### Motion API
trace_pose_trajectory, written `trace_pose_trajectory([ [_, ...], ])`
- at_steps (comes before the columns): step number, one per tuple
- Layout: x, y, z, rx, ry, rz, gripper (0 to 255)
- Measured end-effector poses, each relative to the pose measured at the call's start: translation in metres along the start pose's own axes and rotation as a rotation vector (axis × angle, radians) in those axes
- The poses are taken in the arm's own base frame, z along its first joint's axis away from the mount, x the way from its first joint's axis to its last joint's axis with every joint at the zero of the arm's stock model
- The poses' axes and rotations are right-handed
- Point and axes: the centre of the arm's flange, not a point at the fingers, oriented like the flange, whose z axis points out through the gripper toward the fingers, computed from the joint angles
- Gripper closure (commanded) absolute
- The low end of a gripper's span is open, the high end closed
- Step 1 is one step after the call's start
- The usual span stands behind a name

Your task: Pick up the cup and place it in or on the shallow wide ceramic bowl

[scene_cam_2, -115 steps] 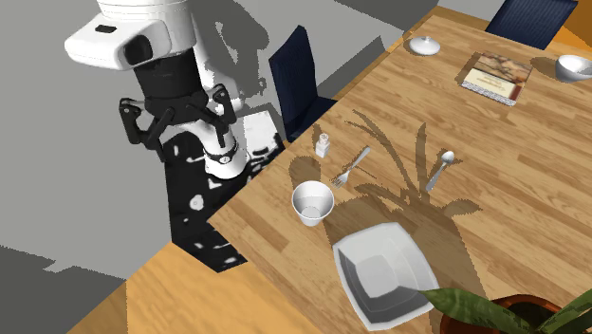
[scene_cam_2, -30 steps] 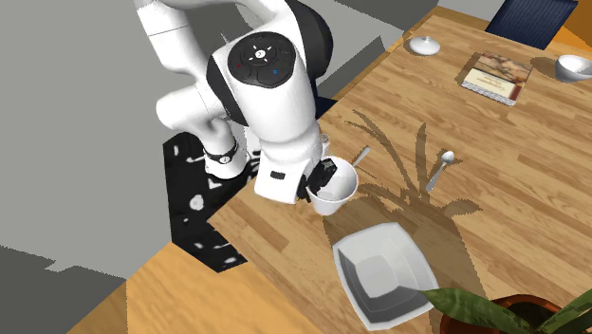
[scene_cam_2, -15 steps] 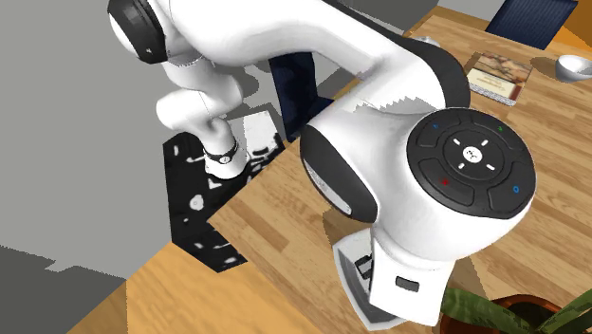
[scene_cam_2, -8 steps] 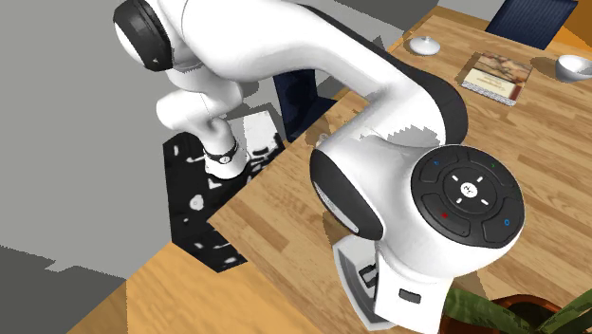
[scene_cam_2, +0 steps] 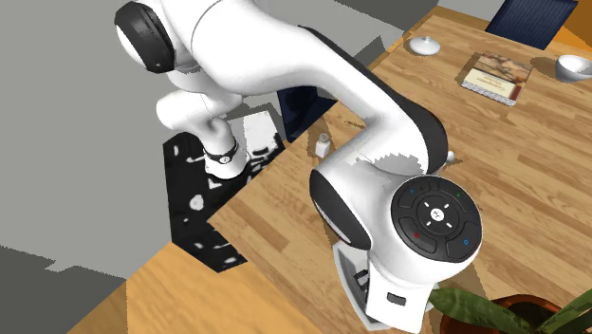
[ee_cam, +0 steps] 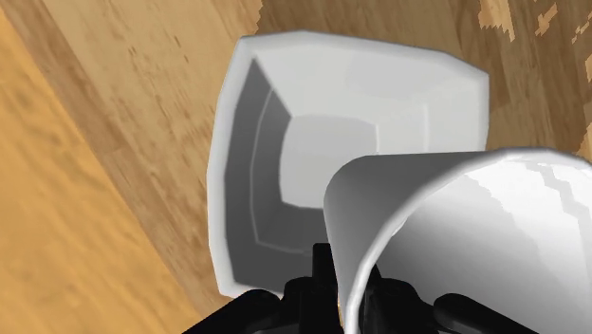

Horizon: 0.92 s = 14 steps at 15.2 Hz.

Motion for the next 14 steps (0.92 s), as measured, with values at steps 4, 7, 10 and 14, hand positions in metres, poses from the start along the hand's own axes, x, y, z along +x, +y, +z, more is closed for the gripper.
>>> trace_pose_trajectory([
  [4,-0.001,0.004,0.023,0.000,0.000,0.000,255],
  [7,-0.001,0.007,0.028,0.000,0.000,0.000,255],
  [10,-0.001,0.007,0.028,0.000,0.000,0.000,255],
  [14,-0.001,0.007,0.028,0.000,0.001,0.000,0],
])
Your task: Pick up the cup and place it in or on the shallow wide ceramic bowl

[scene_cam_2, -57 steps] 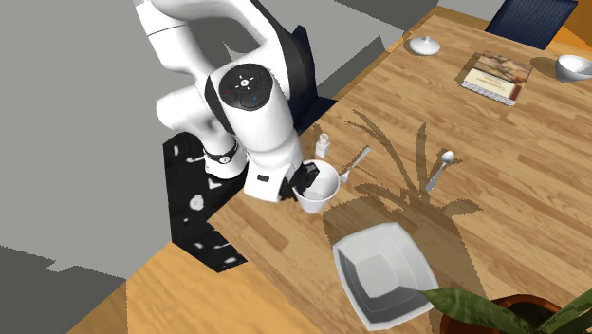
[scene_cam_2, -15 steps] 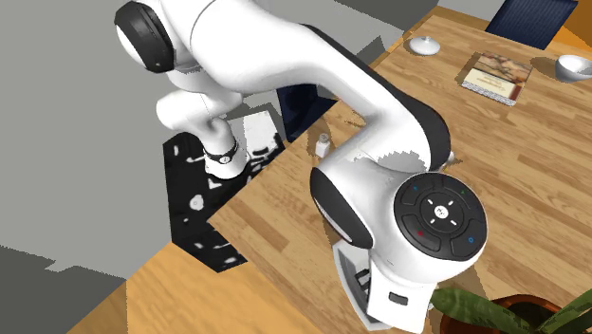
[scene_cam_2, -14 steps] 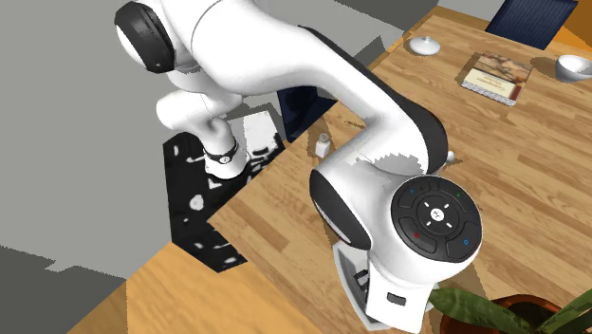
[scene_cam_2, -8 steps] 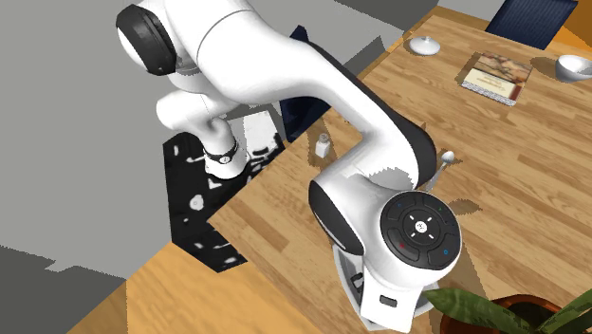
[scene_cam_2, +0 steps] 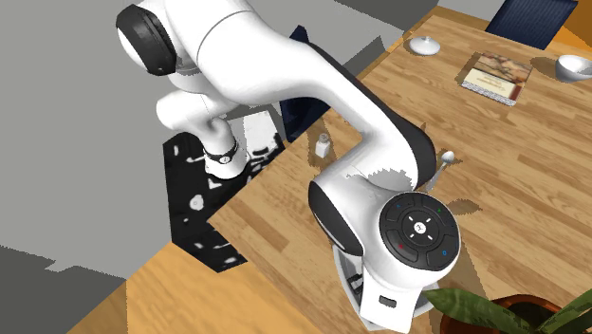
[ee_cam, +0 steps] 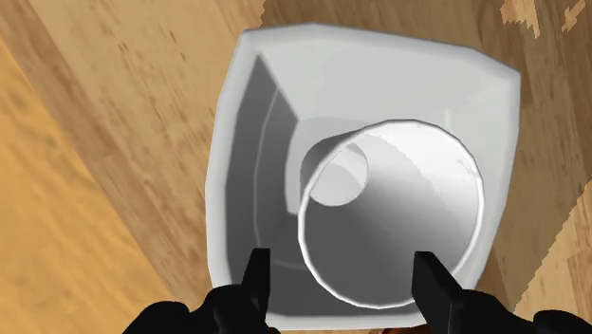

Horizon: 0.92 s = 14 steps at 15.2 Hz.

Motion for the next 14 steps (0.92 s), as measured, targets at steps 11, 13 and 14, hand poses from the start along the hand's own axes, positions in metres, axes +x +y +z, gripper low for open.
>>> trace_pose_trajectory([
  [11,0.000,0.000,-0.049,0.000,0.001,0.000,0],
  [13,0.000,0.000,-0.050,0.000,0.000,0.000,0],
  [14,0.000,0.000,-0.050,0.000,0.000,0.000,0],
])
